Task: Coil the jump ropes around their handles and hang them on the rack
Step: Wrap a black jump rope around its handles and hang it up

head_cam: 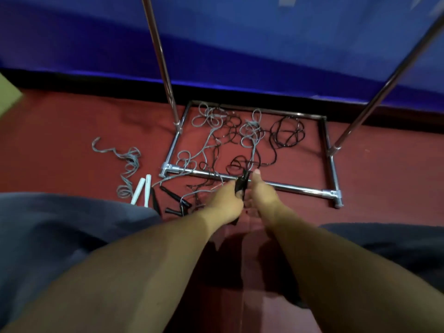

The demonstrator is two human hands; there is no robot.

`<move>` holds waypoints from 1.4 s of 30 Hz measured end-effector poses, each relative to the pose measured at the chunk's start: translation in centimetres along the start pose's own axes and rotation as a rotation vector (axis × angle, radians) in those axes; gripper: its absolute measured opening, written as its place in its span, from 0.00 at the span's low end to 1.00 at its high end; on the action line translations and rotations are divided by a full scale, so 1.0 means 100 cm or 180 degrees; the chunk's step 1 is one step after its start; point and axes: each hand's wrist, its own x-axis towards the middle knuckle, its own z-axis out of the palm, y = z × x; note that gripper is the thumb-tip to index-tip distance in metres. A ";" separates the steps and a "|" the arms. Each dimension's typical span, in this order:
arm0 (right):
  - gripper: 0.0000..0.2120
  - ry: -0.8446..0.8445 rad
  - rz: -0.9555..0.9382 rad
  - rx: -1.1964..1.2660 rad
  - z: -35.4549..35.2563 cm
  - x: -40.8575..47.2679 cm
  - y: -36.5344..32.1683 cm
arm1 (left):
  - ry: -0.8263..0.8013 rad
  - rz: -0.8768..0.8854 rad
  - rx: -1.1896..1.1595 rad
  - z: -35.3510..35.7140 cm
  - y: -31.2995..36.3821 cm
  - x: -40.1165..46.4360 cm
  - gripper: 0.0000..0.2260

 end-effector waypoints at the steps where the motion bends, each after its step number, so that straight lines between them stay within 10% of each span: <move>1: 0.33 0.0006 -0.0161 -0.0018 -0.005 -0.009 -0.021 | 0.0086 0.0118 0.0046 -0.014 0.015 -0.002 0.10; 11: 0.26 0.0098 -0.1770 0.0260 -0.075 -0.134 -0.201 | 0.0268 0.1519 0.0454 -0.167 0.162 -0.062 0.10; 23: 0.18 0.1596 -0.3012 -0.0826 -0.119 -0.159 -0.206 | -0.0919 0.1629 -0.0354 -0.191 0.192 -0.086 0.09; 27: 0.08 0.1218 -0.3263 -0.1408 -0.139 -0.148 -0.216 | -0.1107 0.1665 -0.0576 -0.190 0.194 -0.075 0.06; 33: 0.20 -0.0126 -0.3030 -0.0830 -0.134 -0.158 -0.210 | -0.1190 0.1678 -0.0527 -0.193 0.202 -0.070 0.08; 42: 0.15 -0.0391 -0.2778 -0.0675 -0.138 -0.174 -0.210 | -0.1090 0.1614 -0.0499 -0.199 0.207 -0.083 0.05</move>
